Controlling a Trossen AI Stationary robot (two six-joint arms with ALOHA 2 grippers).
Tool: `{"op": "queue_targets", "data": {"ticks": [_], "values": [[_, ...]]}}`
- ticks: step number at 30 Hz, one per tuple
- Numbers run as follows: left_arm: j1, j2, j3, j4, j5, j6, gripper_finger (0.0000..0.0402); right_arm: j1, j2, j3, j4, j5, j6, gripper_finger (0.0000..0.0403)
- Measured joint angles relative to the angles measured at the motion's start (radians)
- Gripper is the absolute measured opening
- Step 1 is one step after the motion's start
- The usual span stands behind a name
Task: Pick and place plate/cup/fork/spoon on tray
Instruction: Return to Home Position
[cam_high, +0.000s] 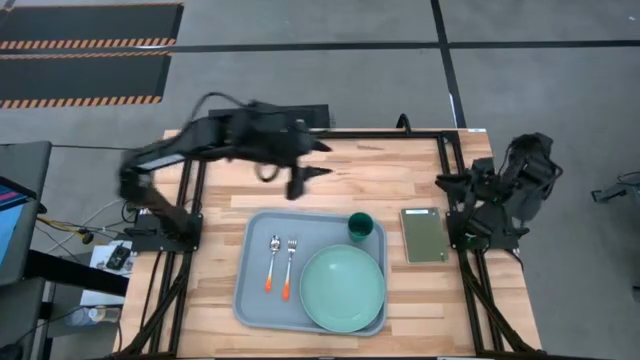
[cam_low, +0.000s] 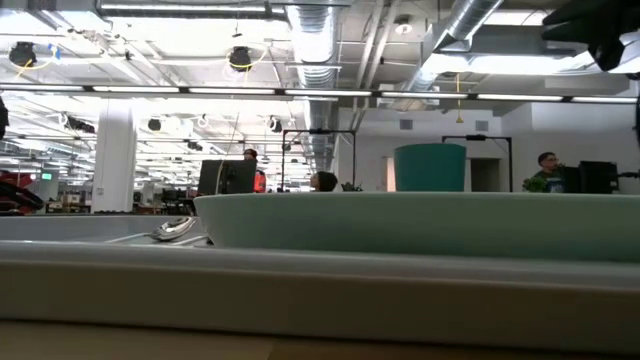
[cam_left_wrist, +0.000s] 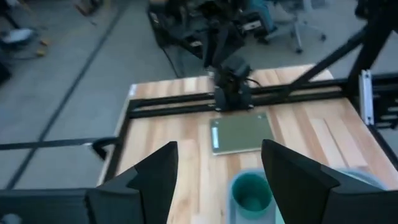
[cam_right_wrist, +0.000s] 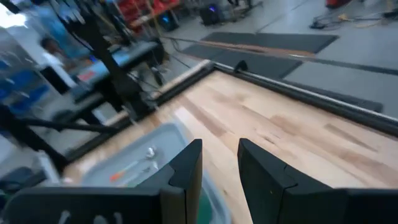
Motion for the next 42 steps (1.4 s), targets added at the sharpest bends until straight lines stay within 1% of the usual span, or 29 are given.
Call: {"op": "queue_targets", "data": {"ticks": [2,3,7,10,12,13,16,19,23,26,29,33,37,42], "values": [[0.005,-0.123,-0.167,0.095,-0.026,-0.016,0.0220,0.040,-0.055,0.000,0.004,0.041,-0.027,0.0129],[0.004,-0.197,-0.273,0.165,-0.039,-0.026,0.0220,0.062,-0.076,-0.002,0.010,0.069,-0.041,0.0129],[0.004,-0.503,-0.756,0.496,-0.142,-0.077,0.0220,0.156,-0.152,-0.060,0.042,0.199,-0.085,0.0129],[0.005,-0.724,-1.086,0.677,-0.200,-0.130,0.0220,0.234,-0.205,-0.123,0.040,0.272,-0.056,0.0129],[0.004,-0.865,-1.268,0.757,-0.219,-0.200,0.0220,0.292,-0.239,-0.164,0.038,0.325,-0.023,0.0129],[0.003,-0.929,-1.341,0.791,-0.225,-0.239,0.0220,0.318,-0.257,-0.180,0.028,0.333,-0.009,0.0129],[0.004,-1.122,-1.518,0.854,-0.234,-0.336,0.0220,0.374,-0.311,-0.206,-0.001,0.334,0.033,0.0129],[0.004,-1.288,-1.640,0.875,-0.209,-0.375,0.0220,0.403,-0.327,-0.219,-0.005,0.334,0.022,0.0129],[0.004,-1.470,-1.752,0.862,-0.167,-0.425,0.0220,0.422,-0.307,-0.221,-0.019,0.335,-0.004,0.0129],[0.004,-1.579,-1.819,0.814,-0.155,-0.461,0.0220,0.428,-0.299,-0.234,-0.020,0.334,-0.003,0.0129],[0.004,-1.666,-1.880,0.795,-0.155,-0.507,0.0220,0.407,-0.300,-0.235,-0.019,0.334,0.015,0.0129],[0.003,-1.663,-1.934,0.788,-0.153,-0.530,0.0220,0.383,-0.300,-0.251,-0.019,0.334,0.017,0.0129],[0.003,-1.644,-1.975,0.797,-0.162,-0.532,0.0220,0.359,-0.300,-0.309,0.020,0.334,0.020,0.0129],[0.003,-1.644,-2.006,0.824,-0.148,-0.534,0.0220,0.355,-0.300,-0.407,0.167,0.334,0.019,0.0129]]}}
